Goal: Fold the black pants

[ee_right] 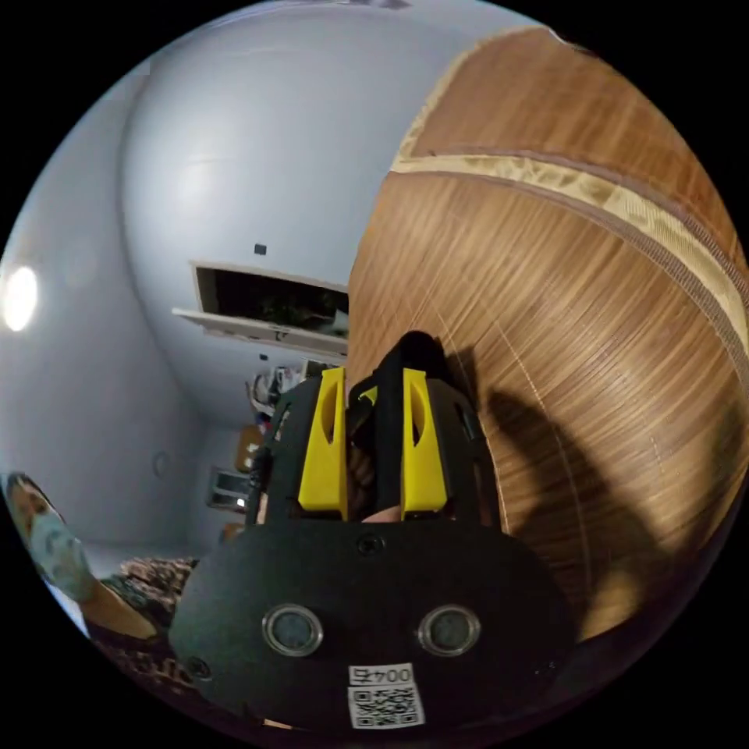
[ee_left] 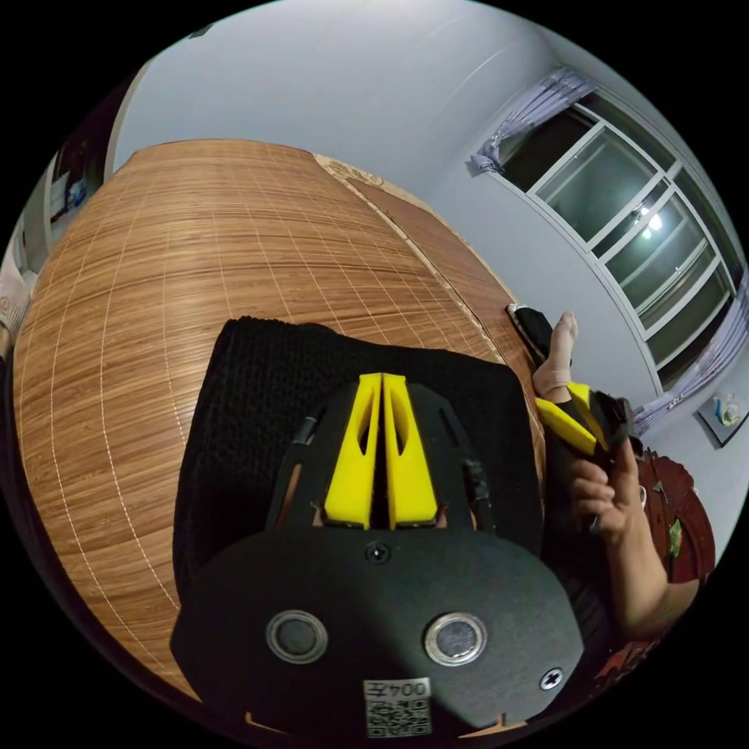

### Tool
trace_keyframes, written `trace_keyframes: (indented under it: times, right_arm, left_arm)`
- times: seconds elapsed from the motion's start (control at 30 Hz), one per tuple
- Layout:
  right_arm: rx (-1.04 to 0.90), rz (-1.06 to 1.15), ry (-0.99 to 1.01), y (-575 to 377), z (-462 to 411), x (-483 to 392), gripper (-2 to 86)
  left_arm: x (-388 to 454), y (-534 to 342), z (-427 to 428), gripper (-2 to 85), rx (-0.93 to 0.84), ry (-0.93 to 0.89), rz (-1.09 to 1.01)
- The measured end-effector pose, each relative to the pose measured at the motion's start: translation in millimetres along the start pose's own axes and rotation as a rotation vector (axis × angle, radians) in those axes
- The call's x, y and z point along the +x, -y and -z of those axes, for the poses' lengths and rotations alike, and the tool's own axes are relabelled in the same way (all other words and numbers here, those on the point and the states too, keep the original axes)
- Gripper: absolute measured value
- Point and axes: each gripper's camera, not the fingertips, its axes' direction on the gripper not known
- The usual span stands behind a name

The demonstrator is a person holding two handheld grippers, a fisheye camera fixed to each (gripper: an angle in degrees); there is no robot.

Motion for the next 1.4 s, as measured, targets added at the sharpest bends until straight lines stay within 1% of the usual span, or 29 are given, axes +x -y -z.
trace_keyframes:
  times: [0.03,0.13,0.23,0.3,0.47,0.6,0.67,0.7,0.73,0.8,0.87,0.93,1.07,1.13,1.2,1.27,1.33,1.4]
  right_arm:
    - [-0.02,-0.061,0.041,15.9,0.6,16.4,11.5]
    - [-0.093,-0.149,0.131,46.3,-8.1,48.8,11.6]
    - [-0.145,-0.177,0.203,58.8,-18.8,68.5,11.0]
    - [-0.138,-0.195,0.237,59.7,-22.6,78.4,10.0]
    - [-0.145,-0.191,0.246,68.0,-33.9,86.1,7.6]
    - [-0.127,-0.067,0.134,76.7,-34.3,66.7,4.4]
    - [-0.113,0.027,-0.02,80.2,-34.9,51.3,3.9]
    - [-0.126,0.101,-0.158,82.7,-39.6,42.0,3.7]
    - [-0.136,0.133,-0.232,83.8,-46.3,38.7,3.6]
    - [-0.137,0.129,-0.279,82.8,-55.6,43.4,3.5]
    - [-0.147,0.111,-0.283,80.4,-64.4,52.9,3.5]
    - [-0.129,0.096,-0.236,77.4,-68.6,59.5,3.7]
    - [-0.147,0.119,-0.242,74.5,-71.1,48.0,4.2]
    - [-0.114,0.085,-0.195,69.4,-60.4,41.9,4.4]
    - [-0.062,0.085,-0.205,62.7,-49.9,30.4,4.7]
    - [-0.01,0.14,-0.261,53.2,-44.0,6.4,5.5]
    - [0.021,0.259,-0.315,36.1,-50.7,-34.4,7.8]
    - [0.027,0.357,-0.338,20.1,-66.2,-59.2,8.2]
  left_arm:
    - [0.6,-1.2,-0.4,0.6,-0.001,-0.004,0.002]
    - [4.6,-4.4,-1.2,0.6,-0.002,0.003,0.0]
    - [8.2,-7.6,-1.1,0.6,0.0,0.008,-0.002]
    - [9.5,-9.4,-0.8,0.6,0.0,0.006,-0.001]
    - [12.2,-13.8,0.9,0.6,0.0,0.0,0.002]
    - [13.5,-17.8,3.2,0.6,0.0,-0.01,0.005]
    - [14.2,-19.7,4.4,0.6,0.001,-0.017,0.003]
    - [15.3,-20.9,5.0,0.6,-0.001,-0.019,0.0]
    - [16.2,-22.0,5.8,0.5,-0.001,-0.017,-0.001]
    - [17.0,-23.6,6.6,0.6,-0.004,-0.021,-0.003]
    - [18.0,-25.2,7.6,0.6,-0.005,-0.02,-0.004]
    - [19.7,-27.4,9.0,0.6,-0.007,-0.016,-0.005]
    - [21.6,-31.1,12.4,0.6,-0.008,-0.014,-0.004]
    - [22.9,-33.9,15.4,0.6,-0.005,-0.012,-0.003]
    - [23.8,-36.1,17.5,0.6,-0.004,-0.012,-0.003]
    - [24.4,-38.2,19.8,0.6,-0.003,-0.014,-0.001]
    - [26.0,-41.0,22.9,0.6,-0.002,-0.012,-0.002]
    - [27.5,-43.2,25.4,0.6,-0.002,-0.009,-0.003]
